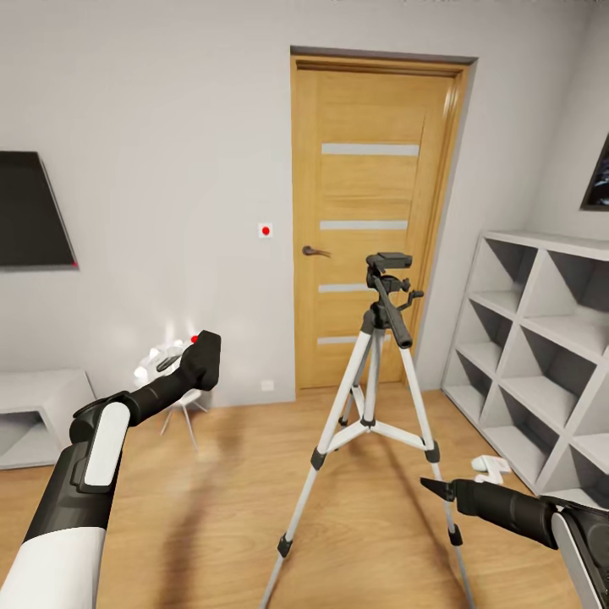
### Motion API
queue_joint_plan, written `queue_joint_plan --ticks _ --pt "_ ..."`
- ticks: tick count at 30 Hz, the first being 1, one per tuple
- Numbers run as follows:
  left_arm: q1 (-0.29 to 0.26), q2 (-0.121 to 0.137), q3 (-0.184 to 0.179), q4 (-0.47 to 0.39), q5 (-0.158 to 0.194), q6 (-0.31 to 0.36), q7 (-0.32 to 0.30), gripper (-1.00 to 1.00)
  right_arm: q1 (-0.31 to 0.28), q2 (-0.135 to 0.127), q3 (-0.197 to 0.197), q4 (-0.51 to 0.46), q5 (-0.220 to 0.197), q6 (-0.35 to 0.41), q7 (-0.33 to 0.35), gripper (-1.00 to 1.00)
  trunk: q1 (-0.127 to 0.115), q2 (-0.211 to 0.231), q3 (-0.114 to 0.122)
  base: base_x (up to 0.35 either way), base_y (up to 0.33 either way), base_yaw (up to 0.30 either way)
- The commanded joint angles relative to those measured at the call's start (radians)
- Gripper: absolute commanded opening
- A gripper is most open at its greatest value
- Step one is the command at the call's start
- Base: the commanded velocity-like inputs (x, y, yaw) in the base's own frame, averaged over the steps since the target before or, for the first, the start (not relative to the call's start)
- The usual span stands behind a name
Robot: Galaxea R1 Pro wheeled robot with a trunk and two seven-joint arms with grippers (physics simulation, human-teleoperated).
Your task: Attach the digital camera to the camera tripod in the bedroom.
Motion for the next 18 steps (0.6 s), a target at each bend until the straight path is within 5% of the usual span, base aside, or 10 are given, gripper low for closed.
queue_joint_plan --ticks 1,7,18 --pt "-0.001 0.000 0.002 0.000 -0.005 0.005 -0.009 -1.00 -0.001 0.000 0.010 0.001 -0.007 0.005 -0.036 1.00 -0.004 0.007 0.002 0.000 0.000 0.000" --pt "-0.001 0.000 0.001 0.000 -0.004 0.005 -0.007 -1.00 -0.001 0.002 0.080 0.004 -0.008 -0.054 -0.209 1.00 -0.027 0.049 0.021 0.000 0.000 0.000" --pt "-0.001 0.000 -0.002 0.005 -0.004 0.006 -0.005 -1.00 -0.001 0.002 0.114 0.004 -0.010 -0.077 -0.274 1.00 -0.069 0.126 0.055 0.000 0.000 0.000"
